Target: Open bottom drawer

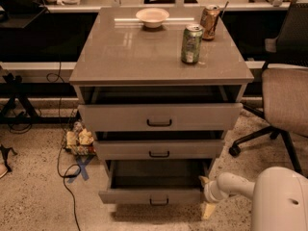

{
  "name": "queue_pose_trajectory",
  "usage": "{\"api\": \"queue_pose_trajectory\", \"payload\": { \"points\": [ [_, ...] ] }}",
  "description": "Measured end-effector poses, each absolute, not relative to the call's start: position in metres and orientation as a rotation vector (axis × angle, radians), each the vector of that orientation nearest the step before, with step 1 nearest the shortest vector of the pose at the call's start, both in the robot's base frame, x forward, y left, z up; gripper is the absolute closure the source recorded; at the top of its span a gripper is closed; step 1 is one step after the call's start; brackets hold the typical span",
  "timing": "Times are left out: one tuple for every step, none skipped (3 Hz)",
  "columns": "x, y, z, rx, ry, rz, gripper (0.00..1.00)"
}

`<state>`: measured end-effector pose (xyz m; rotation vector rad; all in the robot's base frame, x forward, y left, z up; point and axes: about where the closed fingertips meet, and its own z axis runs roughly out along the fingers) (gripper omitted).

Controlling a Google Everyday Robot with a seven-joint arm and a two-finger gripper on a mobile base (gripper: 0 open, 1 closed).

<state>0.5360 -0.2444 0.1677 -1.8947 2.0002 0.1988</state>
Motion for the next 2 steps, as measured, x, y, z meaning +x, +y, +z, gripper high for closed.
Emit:
{"api": "queue_pose_trajectory", "payload": {
  "points": [
    [0.5194, -0.2417, 0.1512, -1.961, 2.019, 0.276, 0.23],
    [0.5185, -0.242, 0.1529, -1.973, 2.023, 0.29, 0.45]
  ]
}}
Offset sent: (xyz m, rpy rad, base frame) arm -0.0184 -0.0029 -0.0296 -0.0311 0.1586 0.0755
